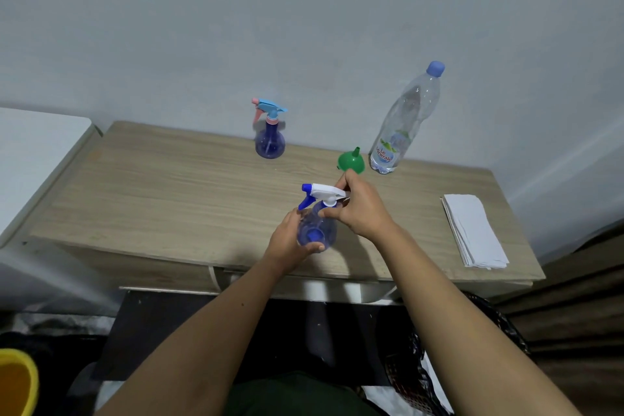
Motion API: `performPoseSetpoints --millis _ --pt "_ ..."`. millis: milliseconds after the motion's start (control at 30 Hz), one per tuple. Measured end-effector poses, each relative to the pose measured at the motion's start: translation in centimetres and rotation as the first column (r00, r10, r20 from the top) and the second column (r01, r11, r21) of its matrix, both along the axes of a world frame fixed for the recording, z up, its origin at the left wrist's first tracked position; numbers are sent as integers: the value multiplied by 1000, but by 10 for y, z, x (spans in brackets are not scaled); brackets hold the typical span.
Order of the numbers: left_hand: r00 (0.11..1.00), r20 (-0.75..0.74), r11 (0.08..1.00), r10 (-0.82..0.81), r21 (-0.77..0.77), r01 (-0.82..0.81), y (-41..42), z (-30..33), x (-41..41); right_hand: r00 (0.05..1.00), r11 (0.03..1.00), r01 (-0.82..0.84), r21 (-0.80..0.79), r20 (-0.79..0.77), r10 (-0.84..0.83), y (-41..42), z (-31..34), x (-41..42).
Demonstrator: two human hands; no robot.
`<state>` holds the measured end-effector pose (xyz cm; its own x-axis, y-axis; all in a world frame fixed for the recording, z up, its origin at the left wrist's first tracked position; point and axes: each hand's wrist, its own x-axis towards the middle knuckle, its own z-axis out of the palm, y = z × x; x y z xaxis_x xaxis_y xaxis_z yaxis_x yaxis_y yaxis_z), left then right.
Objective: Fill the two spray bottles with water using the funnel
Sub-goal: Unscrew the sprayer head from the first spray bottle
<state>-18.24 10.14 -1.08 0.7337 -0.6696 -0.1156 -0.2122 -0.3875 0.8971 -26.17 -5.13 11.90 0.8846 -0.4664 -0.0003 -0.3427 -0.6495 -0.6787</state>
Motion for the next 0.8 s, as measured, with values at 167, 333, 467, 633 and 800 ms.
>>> performPoseSetpoints --millis 167,333,467,633,800 --pt "1000 -3 1000 -3 0 3 -1 -1 1 1000 998 2 69 22 -4 -5 -5 -6" --pt "1000 27 1000 1 -9 -1 0 -4 0 997 993 55 100 57 -61 2 -5 -10" --pt "999 32 1000 7 -1 -7 -1 -5 0 995 993 62 104 71 -70 0 -7 -11" --pt "999 37 1000 -2 -1 2 -1 -7 1 993 993 72 97 83 -80 8 -6 -10" --pt "1000 10 1000 11 -2 -11 -2 -6 0 996 991 56 120 62 -64 3 -8 -11"
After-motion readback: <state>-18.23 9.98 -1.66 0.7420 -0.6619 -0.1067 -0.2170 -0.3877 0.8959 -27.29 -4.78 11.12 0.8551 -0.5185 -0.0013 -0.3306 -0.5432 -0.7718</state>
